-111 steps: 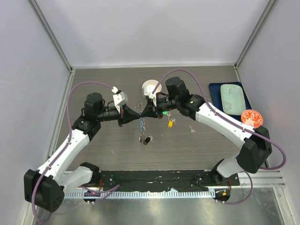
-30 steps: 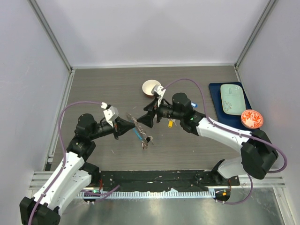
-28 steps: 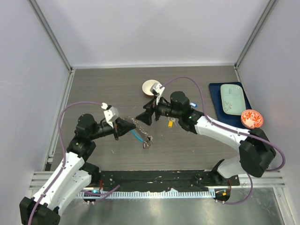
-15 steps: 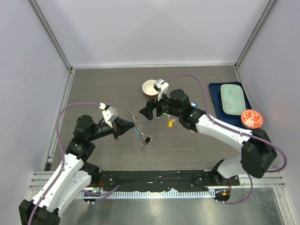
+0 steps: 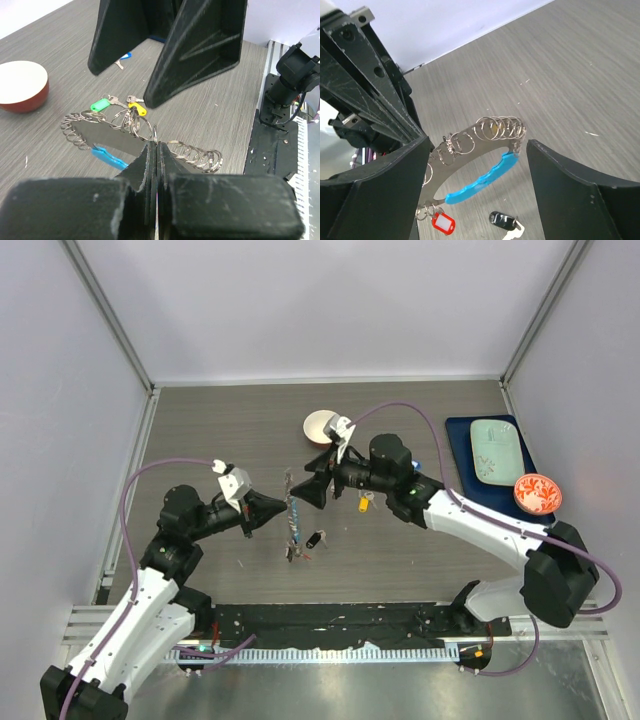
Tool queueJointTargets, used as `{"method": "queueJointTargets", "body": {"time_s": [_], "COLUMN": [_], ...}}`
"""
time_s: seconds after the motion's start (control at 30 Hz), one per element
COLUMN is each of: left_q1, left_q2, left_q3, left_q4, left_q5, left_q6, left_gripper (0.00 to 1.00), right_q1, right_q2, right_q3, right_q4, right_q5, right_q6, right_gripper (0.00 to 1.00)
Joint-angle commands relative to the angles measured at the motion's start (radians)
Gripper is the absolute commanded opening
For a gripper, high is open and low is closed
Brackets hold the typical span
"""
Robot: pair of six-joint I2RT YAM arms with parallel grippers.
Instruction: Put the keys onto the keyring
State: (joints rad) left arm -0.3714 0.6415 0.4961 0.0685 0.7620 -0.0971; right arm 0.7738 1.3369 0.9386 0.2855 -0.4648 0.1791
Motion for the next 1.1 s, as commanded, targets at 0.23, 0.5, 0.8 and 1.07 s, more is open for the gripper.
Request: {"method": "queueJointTargets", "body": {"time_s": [0.23, 0.5, 0.8, 1.07], "left_q1": [0.0, 0.0, 0.002, 0.002], "left_q2": [-0.04, -0.055, -0.043, -0.089], "left_q3": [0.013, 0.01, 0.021, 0.024], "left_q4": [0.111, 0.093, 0.054, -0.021], "left_q5": [0.065, 0.027, -0.029, -0.247], "left_q6": [-0.01, -0.006, 0.004, -0.007], "left_gripper": [0.0, 0.0, 0.0, 0.12], "right_q1": [-0.005, -0.056, -0.057, -0.056], "right_q2": [0.12, 0.088, 0.047, 0.051], "right_q3": [0.045, 0.022, -0.014, -0.023], "right_q4": [-0.053, -0.065, 0.017, -0.114], "right_q5": [0.188, 0.289, 0.152, 0.149], "right_q6": [0.055, 0.151, 0.117, 0.082], "right_gripper": [0.84, 0.83, 0.81, 0.78]}}
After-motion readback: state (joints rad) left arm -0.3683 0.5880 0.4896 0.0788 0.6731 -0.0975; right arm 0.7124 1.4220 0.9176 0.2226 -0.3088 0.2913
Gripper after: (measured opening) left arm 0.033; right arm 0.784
